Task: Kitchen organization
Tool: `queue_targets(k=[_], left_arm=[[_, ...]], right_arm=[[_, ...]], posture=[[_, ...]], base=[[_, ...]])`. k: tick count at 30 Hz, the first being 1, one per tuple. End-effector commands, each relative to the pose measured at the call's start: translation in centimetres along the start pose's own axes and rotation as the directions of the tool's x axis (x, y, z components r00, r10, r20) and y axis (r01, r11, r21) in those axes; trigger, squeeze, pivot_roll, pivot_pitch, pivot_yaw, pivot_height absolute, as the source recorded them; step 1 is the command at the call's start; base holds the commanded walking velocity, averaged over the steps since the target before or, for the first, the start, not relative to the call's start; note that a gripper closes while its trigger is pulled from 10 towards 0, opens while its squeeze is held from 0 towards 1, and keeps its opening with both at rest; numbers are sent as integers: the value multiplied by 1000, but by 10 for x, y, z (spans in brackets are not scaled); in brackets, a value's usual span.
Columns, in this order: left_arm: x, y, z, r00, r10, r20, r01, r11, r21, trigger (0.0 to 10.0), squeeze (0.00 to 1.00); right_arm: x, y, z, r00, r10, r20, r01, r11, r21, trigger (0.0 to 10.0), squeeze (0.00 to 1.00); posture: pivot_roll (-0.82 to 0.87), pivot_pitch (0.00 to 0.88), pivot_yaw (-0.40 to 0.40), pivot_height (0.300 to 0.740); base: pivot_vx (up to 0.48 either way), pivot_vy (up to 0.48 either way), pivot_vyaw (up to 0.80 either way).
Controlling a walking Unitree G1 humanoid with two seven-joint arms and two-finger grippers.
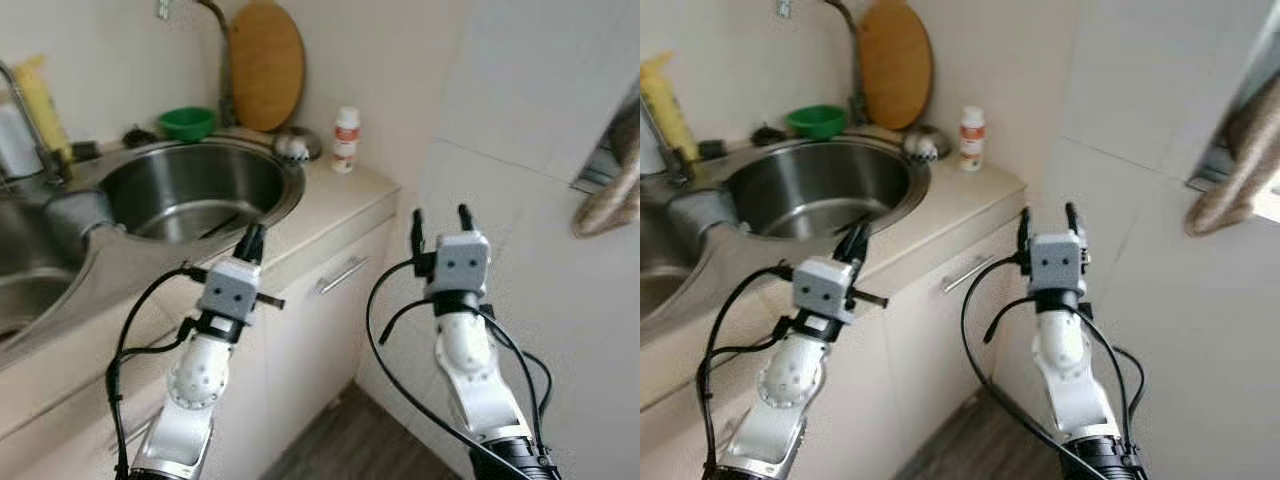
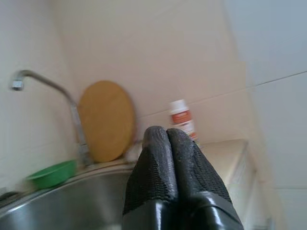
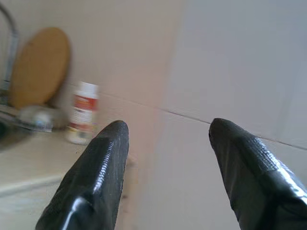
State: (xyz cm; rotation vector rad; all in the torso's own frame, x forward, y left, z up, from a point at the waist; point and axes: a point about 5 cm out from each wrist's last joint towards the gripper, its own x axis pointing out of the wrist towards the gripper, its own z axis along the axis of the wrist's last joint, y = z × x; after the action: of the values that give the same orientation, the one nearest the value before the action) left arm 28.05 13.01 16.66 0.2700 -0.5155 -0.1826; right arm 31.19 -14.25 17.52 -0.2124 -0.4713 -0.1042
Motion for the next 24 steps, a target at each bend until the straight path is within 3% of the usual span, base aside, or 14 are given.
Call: queue_targets(k=[1, 7, 10, 14, 21, 24], left_arm=[[0, -7, 1, 1000, -27, 3, 27, 1000, -5, 10000, 0], [0, -9, 0, 999, -42, -5, 42, 999, 0, 10000, 0], [0, -9, 0, 999, -49, -4, 49, 999, 4, 10000, 0], [0, -10, 0, 999, -50, 1, 50, 999, 7, 10000, 0], [-1, -10, -2, 999, -40, -18, 39, 999, -12, 10000, 0], [-1, -10, -3, 999, -40, -25, 39, 999, -25, 10000, 0]], right_arm=[[2, -3, 1, 1000, -11, 10, 11, 1000, -8, 10000, 0], [3, -3, 1, 1000, -13, 12, 13, 1000, -10, 10000, 0], [3, -3, 1, 1000, -16, 15, 16, 1000, -12, 10000, 0], [3, -4, 1, 1000, -18, 15, 18, 1000, -15, 10000, 0], [3, -4, 0, 1000, -16, 14, 16, 1000, -16, 10000, 0], [3, -4, 0, 1000, -15, 15, 16, 1000, -15, 10000, 0]], posture=[[-55, 0, -23, 740], [-55, 0, -23, 740], [-56, 0, -23, 740], [-56, 0, -24, 740], [-56, 0, -26, 740], [-56, 0, -26, 740]], base=[[0, 0, 0], [0, 0, 0], [0, -341, -800], [0, -480, 0], [0, 0, 0], [0, 403, -267]])
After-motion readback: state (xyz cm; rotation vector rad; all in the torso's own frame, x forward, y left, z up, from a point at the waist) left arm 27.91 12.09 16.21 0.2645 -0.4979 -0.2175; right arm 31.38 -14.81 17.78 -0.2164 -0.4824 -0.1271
